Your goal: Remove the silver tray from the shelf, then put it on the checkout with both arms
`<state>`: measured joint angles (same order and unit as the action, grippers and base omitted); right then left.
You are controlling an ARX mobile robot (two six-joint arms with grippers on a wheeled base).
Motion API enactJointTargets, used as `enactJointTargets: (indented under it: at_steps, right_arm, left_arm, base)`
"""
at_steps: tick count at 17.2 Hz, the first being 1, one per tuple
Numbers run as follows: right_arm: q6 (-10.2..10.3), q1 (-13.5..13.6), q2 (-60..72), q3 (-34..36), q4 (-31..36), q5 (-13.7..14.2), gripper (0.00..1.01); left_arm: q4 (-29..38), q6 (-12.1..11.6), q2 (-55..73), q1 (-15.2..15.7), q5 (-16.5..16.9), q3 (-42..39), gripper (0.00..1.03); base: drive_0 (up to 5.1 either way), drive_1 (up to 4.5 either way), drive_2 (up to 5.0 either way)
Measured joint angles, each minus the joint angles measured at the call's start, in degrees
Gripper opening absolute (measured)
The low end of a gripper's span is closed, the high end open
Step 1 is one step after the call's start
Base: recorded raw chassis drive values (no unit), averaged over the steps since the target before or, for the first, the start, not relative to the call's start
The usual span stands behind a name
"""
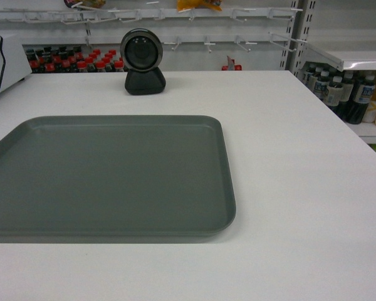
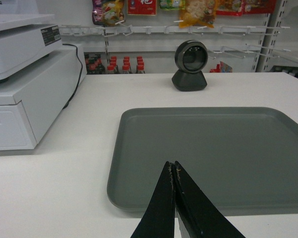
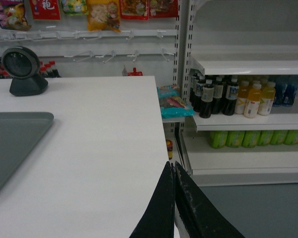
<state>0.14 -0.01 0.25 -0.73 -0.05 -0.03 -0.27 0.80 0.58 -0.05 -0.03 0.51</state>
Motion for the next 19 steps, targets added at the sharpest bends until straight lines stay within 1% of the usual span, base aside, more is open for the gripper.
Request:
enactJointTargets:
  at_steps: [2, 3, 4, 6, 9, 11, 12, 13, 14, 19]
  right_arm:
    - [0.00, 0.00, 0.00, 0.00, -0.15, 0.02, 0.02]
    - [-0.02, 0.00, 0.00, 0.00, -0.17, 0.02, 0.06]
    - [-0.02, 0.00, 0.00, 0.00, -0.13, 0.02, 0.17]
    - [-0.02, 0.00, 0.00, 0.00, -0.15, 0.02, 0.37]
    - [-0.02, 0.00, 0.00, 0.00, -0.15, 0.02, 0.70]
    - [-0.02, 0.00, 0.00, 0.00, -0.15, 0.02, 0.91]
    - [0.00, 0.00, 0.00, 0.00, -0.15, 0.02, 1.00]
    - [0.00, 0.00, 0.00, 0.00, -0.15, 0.02, 0.98]
    - [0.00, 0.00, 0.00, 0.00, -0.15, 0.02, 0.98]
    - [0.00, 0.00, 0.00, 0.00, -0.15, 0.02, 0.98]
  left_arm:
    - [0.07, 0.00, 0.00, 0.04, -0.02, 0.00, 0.02]
    - [0.07, 0.02, 0.00, 0.04, 0.00, 0.00, 0.03]
    - [0.07, 0.02, 0.00, 0.04, 0.00, 0.00, 0.12]
    - [0.07, 0.00, 0.00, 0.04, 0.00, 0.00, 0.34]
    - [0.07, 0.00, 0.00, 0.04, 0.00, 0.00, 0.65]
    - [0.07, 0.00, 0.00, 0.04, 0.00, 0.00, 0.87]
    - [0.07, 0.00, 0.00, 0.04, 0.00, 0.00, 0.96]
    - [0.07, -0.04, 0.00, 0.04, 0.00, 0.00, 0.99]
    - [0.07, -0.02, 0.00, 0.04, 0.00, 0.00, 0.97]
    - [0.07, -0.02, 0.00, 0.04, 0.00, 0.00, 0.98]
  base:
    - [0.0, 0.00, 0.0]
    - [0.0, 0.00, 0.0]
    - [0.0, 0.00, 0.0]
    - [0.0, 0.00, 0.0]
    - [0.0, 0.00, 0.0]
    - [0.0, 0.00, 0.0]
    - [0.0, 0.00, 0.0]
    - [0.0, 0.00, 0.0]
    - [0.0, 0.00, 0.0]
    - [0.0, 0.00, 0.0]
